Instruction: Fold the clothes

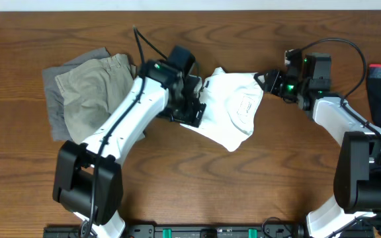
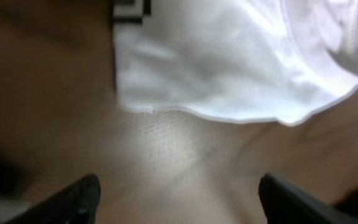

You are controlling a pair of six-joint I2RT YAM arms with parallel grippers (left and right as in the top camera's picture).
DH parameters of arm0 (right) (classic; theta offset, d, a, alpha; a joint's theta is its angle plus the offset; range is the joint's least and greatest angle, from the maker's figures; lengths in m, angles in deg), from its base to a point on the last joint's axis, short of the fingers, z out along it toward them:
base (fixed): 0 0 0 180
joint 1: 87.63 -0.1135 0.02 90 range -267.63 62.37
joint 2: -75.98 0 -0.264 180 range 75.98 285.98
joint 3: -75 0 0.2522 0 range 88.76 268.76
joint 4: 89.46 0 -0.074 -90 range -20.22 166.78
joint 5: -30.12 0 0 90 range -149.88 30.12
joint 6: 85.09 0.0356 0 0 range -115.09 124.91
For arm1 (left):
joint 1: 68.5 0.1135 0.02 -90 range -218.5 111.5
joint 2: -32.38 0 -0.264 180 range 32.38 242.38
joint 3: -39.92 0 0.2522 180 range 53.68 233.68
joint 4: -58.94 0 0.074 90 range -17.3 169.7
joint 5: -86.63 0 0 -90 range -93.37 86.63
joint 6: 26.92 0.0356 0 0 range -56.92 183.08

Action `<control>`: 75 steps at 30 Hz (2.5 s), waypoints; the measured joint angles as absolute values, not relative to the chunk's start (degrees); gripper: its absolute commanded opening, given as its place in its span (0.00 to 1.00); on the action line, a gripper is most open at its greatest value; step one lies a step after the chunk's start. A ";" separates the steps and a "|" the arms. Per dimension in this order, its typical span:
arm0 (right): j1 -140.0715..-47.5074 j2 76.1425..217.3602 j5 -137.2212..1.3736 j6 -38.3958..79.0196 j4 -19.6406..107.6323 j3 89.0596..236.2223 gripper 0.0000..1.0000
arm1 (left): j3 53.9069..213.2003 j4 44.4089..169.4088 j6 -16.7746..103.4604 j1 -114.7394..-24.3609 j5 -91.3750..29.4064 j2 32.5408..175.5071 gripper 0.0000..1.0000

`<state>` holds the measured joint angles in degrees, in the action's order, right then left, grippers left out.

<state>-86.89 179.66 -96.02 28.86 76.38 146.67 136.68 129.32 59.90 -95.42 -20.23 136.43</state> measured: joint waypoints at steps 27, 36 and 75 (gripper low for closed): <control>-94.02 171.85 -100.63 3.11 39.64 146.72 0.38 | 120.90 103.66 67.90 -95.96 -11.93 141.89 0.19; -103.11 171.85 -85.18 1.38 36.60 146.72 0.18 | 120.92 103.86 67.86 -95.94 -11.97 141.91 0.31; -98.41 164.93 -75.69 16.36 53.86 145.17 0.28 | 127.70 97.00 67.57 -94.98 -11.95 130.81 0.80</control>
<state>-98.41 164.93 -75.69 16.36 53.86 145.17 127.70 97.00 67.57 -94.98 -11.95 130.81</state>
